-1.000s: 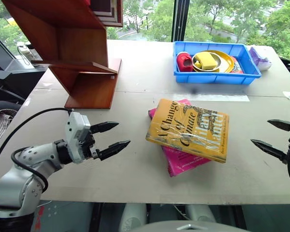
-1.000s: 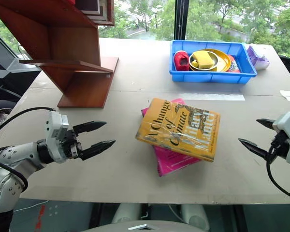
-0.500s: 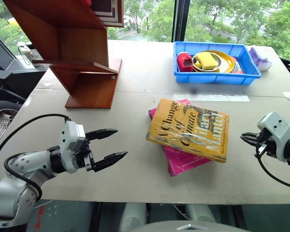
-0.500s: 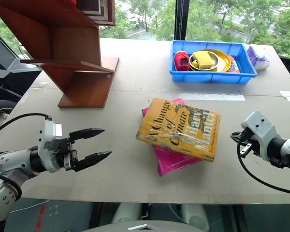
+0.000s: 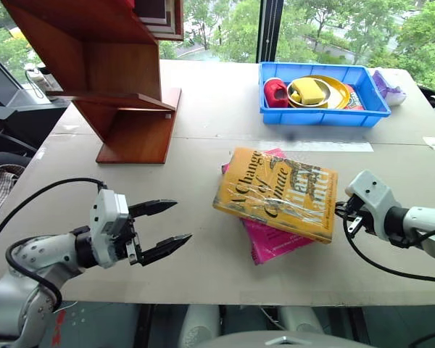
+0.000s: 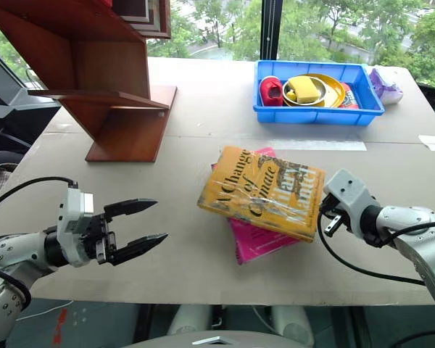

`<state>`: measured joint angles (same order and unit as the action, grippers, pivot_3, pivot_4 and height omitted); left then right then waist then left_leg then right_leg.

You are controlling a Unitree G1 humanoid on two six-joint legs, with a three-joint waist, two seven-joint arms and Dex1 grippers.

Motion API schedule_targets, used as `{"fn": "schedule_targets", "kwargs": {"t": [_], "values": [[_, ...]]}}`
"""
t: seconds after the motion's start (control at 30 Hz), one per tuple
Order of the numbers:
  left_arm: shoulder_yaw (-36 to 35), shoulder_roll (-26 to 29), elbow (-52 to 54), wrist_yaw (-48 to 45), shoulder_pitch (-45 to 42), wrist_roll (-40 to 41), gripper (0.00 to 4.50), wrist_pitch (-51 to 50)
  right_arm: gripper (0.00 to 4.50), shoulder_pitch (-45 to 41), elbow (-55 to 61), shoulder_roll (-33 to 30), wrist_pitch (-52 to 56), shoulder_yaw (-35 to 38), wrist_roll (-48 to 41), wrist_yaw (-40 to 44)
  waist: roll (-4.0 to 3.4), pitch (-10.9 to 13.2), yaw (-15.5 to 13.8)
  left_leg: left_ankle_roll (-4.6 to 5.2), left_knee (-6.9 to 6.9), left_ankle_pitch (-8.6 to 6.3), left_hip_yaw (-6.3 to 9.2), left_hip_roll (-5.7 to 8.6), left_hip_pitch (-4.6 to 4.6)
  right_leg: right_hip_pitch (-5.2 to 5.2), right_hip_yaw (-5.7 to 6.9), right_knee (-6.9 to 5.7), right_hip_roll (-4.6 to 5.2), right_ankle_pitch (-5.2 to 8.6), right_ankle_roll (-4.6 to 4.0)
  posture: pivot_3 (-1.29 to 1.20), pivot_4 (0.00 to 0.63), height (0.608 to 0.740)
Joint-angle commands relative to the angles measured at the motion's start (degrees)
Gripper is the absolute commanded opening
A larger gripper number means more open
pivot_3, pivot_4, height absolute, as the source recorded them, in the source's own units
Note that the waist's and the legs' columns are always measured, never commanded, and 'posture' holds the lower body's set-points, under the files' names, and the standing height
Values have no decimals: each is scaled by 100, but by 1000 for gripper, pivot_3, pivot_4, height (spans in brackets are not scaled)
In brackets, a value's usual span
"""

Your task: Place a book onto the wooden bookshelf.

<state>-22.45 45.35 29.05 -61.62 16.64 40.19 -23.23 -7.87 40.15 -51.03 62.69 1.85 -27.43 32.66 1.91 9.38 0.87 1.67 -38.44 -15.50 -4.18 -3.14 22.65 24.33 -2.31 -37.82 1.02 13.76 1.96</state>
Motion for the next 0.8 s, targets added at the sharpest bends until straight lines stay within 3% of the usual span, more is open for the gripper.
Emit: {"fn": "schedule_targets", "kwargs": {"t": [0.03, 0.23, 0.43, 0.57, 0.67, 0.8], "values": [[-192, -16, 287, 45, 122, 96, 4500, 49, 42, -404, 205, 191, 218, -196, -59, -168, 0, 0, -4, 0, 0, 0, 0, 0, 0, 0, 0, 0, 0, 0, 0, 0, 150, 740], [-201, -49, 500, 202, 335, 127, 4500, -3, 42, -916, 71, 588, 493, -672, -40, -316, 0, 0, -21, 0, 0, 0, 0, 0, 3, 2, 1, 0, 1, 0, -1, 0, 150, 740], [-244, -93, 638, 516, 503, 442, 4500, -377, 42, -862, -15, 534, 286, -526, -47, -196, 0, 0, -12, 0, 0, 0, 0, 2, 8, 3, 2, 3, 5, 0, -2, 0, 150, 740], [-176, -438, 788, 1440, 621, 1298, 4500, -1221, 42, -183, -6, 454, -1302, 154, -3, 491, 1, -1, -19, 0, 0, 0, 4, 1, 9, 2, 4, 2, 4, 0, 0, 0, 150, 740], [-138, -783, 761, 2137, 697, 2222, 4500, -1765, 42, 314, -2, 568, -1559, 1123, -793, 1156, 3, -1, -23, 1, 0, 0, 5, 1, 10, 1, 5, 4, 4, -1, 3, 0, 150, 740], [145, -1171, 718, 3238, 722, 3566, 4500, -2337, 1121, 906, 53, 510, -1873, 2141, -1554, 1834, 6, -2, -20, 1, -3, 0, 8, 1, 1, -7, 6, 0, 4, -13, 24, 0, 150, 740]]}}
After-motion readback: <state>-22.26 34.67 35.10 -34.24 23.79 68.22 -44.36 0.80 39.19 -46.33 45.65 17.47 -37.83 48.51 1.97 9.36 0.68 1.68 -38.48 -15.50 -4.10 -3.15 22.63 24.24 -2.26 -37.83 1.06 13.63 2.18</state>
